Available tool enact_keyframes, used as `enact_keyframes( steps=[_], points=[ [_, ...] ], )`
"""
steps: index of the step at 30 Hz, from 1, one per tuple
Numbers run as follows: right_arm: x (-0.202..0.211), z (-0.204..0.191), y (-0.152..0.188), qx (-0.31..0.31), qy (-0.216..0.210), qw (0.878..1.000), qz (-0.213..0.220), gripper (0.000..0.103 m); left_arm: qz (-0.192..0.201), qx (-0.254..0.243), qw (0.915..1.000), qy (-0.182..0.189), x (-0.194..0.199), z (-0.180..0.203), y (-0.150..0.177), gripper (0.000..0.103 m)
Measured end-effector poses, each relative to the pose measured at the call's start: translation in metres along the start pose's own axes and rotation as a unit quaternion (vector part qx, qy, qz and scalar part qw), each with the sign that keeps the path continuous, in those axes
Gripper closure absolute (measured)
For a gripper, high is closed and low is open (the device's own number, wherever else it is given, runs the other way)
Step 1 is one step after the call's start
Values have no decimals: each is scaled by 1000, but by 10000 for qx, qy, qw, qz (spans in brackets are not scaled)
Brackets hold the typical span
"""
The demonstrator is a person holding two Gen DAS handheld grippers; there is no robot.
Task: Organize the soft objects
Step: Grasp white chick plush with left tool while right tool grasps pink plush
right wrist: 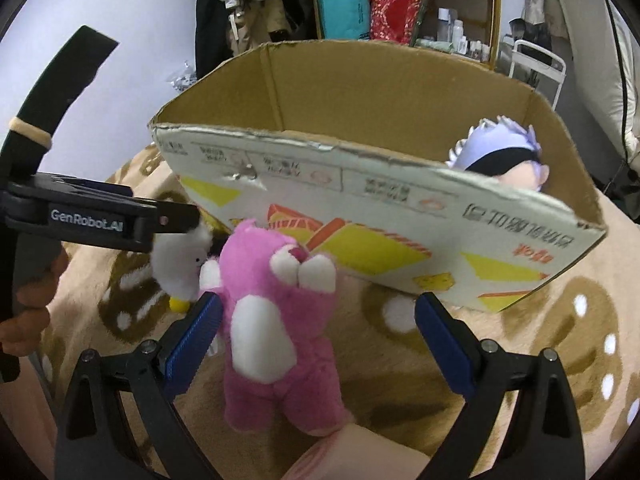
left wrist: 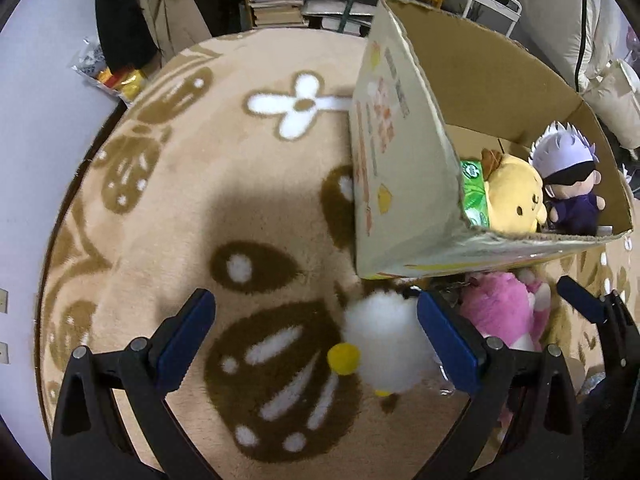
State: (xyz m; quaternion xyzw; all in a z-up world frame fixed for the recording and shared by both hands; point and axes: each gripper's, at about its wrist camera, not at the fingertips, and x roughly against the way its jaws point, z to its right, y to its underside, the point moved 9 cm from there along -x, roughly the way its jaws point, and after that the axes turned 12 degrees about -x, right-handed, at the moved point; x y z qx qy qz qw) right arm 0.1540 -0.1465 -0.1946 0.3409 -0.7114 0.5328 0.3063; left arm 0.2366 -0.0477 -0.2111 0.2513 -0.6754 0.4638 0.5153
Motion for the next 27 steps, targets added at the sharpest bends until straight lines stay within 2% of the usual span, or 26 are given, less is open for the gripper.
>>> enact_keyframes(
  steps=[4, 18, 23, 27],
  points=[
    [1, -7, 5, 59, -66, 10000, -36, 2, -59, -101, 9999, -38, -3, 4, 2, 3],
    [-13, -3, 19, -45, 63, 9992, -400, 3, -225, -117, 9993, 288, -16, 12, 5, 3],
    [-16, -3, 24, -94, 51, 9984, -552, 19, -194, -258, 9993, 164, -12, 15, 5, 3],
    [-15, -6, 28, -132, -36, 9982, -592, 30, -249, -229, 9991, 258, -15, 16, 7, 4]
  ],
)
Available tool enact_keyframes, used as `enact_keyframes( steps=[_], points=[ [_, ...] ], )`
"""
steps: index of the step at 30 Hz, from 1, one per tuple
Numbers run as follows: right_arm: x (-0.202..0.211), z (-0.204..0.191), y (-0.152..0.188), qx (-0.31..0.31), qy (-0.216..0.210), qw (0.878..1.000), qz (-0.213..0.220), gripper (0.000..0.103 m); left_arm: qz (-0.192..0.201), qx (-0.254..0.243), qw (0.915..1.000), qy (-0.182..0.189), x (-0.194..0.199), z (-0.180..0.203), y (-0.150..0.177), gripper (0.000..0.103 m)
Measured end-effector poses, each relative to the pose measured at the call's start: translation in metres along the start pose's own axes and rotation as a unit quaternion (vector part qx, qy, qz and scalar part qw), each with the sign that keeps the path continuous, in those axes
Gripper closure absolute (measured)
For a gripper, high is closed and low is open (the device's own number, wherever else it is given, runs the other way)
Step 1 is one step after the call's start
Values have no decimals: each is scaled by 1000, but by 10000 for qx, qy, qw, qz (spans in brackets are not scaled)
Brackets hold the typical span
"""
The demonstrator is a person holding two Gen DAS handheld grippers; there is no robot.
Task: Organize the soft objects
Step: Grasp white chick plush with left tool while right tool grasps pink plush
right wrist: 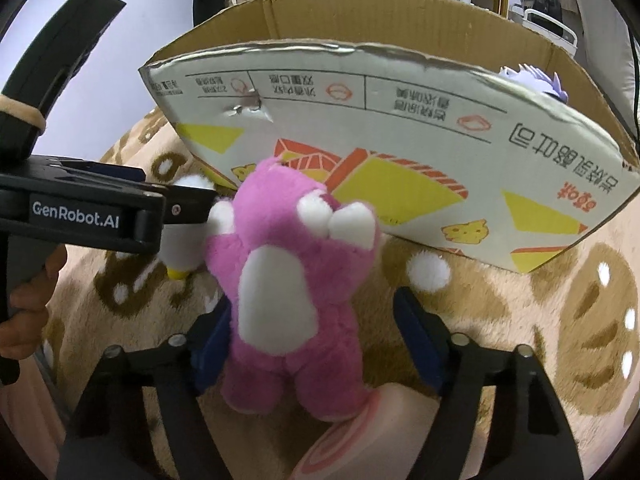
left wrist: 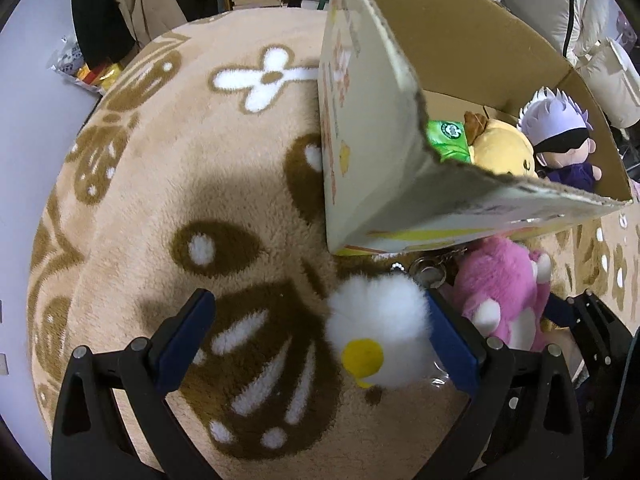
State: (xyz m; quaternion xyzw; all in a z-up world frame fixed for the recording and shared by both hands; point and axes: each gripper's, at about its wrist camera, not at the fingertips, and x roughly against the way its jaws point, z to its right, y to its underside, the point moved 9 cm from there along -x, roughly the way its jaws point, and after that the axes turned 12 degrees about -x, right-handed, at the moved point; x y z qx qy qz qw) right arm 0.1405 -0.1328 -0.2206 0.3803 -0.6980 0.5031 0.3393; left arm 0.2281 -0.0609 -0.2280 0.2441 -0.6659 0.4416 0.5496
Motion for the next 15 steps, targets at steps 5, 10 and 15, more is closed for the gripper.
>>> enact_keyframes(
  steps=[5, 10, 15],
  points=[
    [2, -5, 3, 33, -124, 9999, -29, 42, 29, -19, 9998, 207, -1, 7, -1, 16],
    [0, -12, 3, 97, -118, 9999, 27, 47, 45, -119, 9995, 296, -3, 13, 0, 27],
    [1, -16, 4, 72, -144, 9999, 64, 50, 100, -92, 9985, 522, -2, 18, -3, 46]
  ],
)
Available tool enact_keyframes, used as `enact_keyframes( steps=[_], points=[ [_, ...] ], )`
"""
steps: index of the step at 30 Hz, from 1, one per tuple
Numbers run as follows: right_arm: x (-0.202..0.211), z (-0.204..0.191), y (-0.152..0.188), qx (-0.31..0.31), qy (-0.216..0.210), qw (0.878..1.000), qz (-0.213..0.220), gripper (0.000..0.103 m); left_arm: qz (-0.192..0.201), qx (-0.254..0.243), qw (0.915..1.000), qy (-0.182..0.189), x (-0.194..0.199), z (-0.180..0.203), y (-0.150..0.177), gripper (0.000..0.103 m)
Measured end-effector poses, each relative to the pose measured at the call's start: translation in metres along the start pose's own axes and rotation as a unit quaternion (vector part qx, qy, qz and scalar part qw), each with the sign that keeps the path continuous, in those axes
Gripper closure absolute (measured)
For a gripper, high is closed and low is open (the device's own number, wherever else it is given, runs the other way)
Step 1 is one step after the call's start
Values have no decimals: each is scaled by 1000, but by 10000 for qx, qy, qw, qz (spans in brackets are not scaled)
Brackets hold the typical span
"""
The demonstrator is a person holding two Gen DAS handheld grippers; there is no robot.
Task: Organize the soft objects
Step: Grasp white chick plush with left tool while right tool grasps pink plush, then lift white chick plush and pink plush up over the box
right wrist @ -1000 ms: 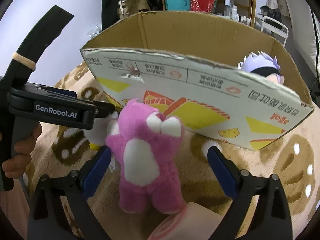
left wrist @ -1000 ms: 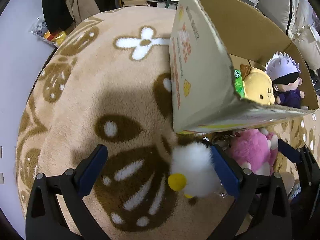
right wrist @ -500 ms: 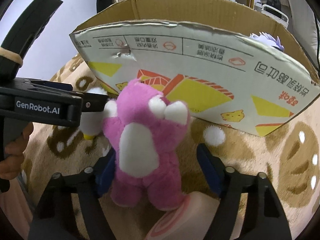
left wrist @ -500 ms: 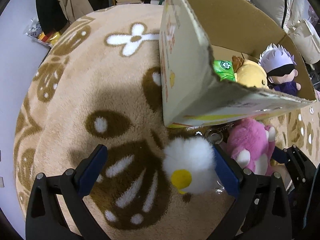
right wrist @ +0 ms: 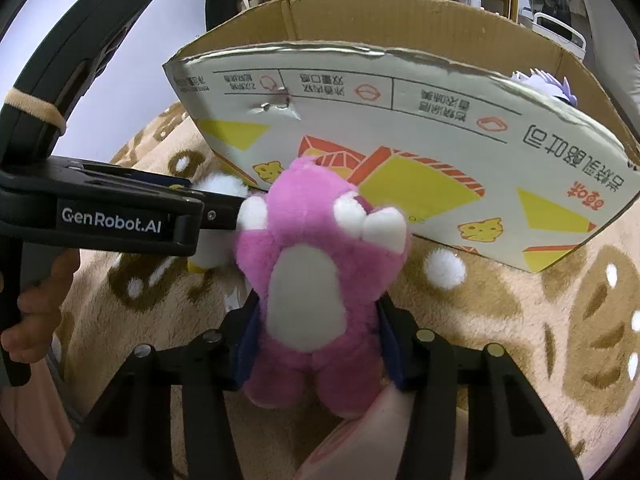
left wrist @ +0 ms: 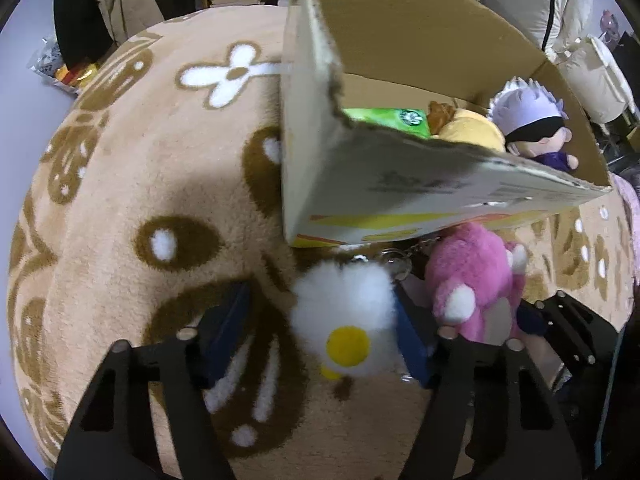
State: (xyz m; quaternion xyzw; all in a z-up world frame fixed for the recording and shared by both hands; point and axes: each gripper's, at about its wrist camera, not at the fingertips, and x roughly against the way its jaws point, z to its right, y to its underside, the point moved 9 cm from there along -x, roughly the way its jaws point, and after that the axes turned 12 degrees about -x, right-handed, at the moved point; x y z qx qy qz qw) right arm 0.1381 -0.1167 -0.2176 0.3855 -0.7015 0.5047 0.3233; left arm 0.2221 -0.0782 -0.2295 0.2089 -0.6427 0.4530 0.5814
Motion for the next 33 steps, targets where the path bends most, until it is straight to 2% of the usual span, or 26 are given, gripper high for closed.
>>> enact_keyframes(
  steps=[1, 3, 6, 13, 16, 19, 22, 27, 30, 33],
  points=[
    [1, 0, 0, -13, -8, 10000, 16, 50, -16, 41, 9998, 186, -1, 5, 0, 55],
    [3, 0, 0, -22, -1, 10000, 45, 51, -116, 88, 9992, 380, -4, 14, 4, 60],
    [7, 3, 0, -27, 27, 10000, 75, 51, -207, 40, 9990, 389, -10, 18, 6, 64],
    [16, 9, -4, -104, 70, 9998, 180, 51, -121, 8, 9995, 286, -4, 31, 11, 70],
    [22, 12, -5, -121, 81, 9996, 255, 52, -26, -17, 9998, 206, 4, 33, 14, 77],
    [28, 14, -7, -132, 104, 9992, 362, 52, 110, -72, 9998, 113, 13, 35, 18, 77],
    [37, 16, -9, -160, 120, 9987, 464, 52, 146, -91, 9996, 219, 18, 40, 22, 77],
    [54, 16, -13, -159, 161, 9972, 706, 52, 342, -96, 9994, -20, 35, 37, 26, 77],
    [65, 17, -16, -200, 239, 9958, 860, 52, 612, -298, 9970, -381, 56, 38, 23, 77],
    [80, 20, -18, -248, 275, 9936, 1069, 52, 909, -330, 9946, -389, 74, 43, 22, 77]
  ],
)
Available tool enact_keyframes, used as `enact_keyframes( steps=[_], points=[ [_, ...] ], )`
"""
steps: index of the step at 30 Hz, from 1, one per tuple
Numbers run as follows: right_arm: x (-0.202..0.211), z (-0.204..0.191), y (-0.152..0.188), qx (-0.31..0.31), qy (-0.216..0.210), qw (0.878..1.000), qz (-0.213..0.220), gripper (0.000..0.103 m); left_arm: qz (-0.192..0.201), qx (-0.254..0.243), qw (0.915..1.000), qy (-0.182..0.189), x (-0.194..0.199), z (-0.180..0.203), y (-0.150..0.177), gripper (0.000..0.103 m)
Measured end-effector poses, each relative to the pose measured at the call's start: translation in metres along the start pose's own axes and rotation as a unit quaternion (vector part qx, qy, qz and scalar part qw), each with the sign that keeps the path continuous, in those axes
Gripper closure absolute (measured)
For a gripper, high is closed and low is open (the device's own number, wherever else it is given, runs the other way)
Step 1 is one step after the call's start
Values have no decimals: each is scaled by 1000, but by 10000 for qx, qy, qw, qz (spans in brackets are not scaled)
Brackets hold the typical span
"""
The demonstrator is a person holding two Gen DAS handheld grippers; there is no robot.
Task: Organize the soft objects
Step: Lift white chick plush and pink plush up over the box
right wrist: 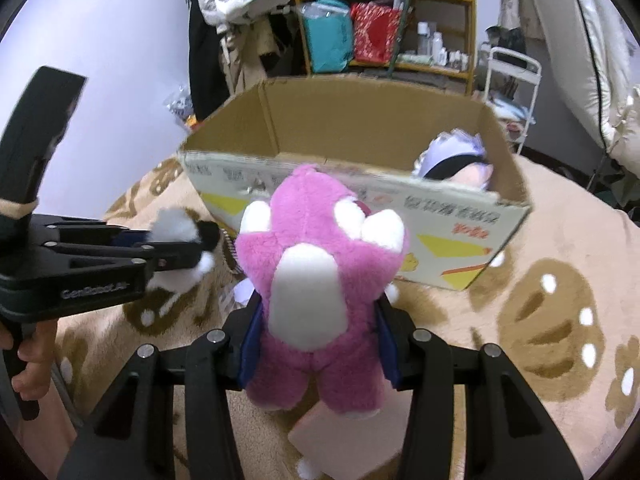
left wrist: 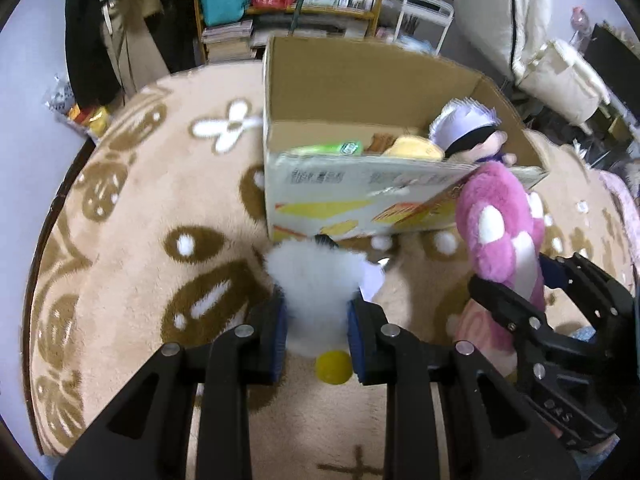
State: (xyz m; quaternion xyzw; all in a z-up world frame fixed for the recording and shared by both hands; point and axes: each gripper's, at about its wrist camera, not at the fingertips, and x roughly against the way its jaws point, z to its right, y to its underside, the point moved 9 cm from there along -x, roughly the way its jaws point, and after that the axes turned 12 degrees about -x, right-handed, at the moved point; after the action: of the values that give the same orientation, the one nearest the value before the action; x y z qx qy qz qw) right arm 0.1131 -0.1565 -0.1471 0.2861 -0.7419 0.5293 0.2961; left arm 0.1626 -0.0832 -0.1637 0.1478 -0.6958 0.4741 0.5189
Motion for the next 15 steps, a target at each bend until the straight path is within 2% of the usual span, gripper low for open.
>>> enact_keyframes(
  steps=[6, 10, 15],
  points=[
    [33, 3, -21, -98, 0, 9987, 495, 52, 760, -278, 9952, -555, 46, -3, -14, 77],
    [55, 2, -37, -148, -25, 9963, 848, 52, 1410, -431, 9849, -911, 78, -2, -30, 77],
    [78, 9, -62, -70, 35, 9913, 1312, 52, 2019, -583, 9714, -1104, 109, 3, -52, 77]
  ],
)
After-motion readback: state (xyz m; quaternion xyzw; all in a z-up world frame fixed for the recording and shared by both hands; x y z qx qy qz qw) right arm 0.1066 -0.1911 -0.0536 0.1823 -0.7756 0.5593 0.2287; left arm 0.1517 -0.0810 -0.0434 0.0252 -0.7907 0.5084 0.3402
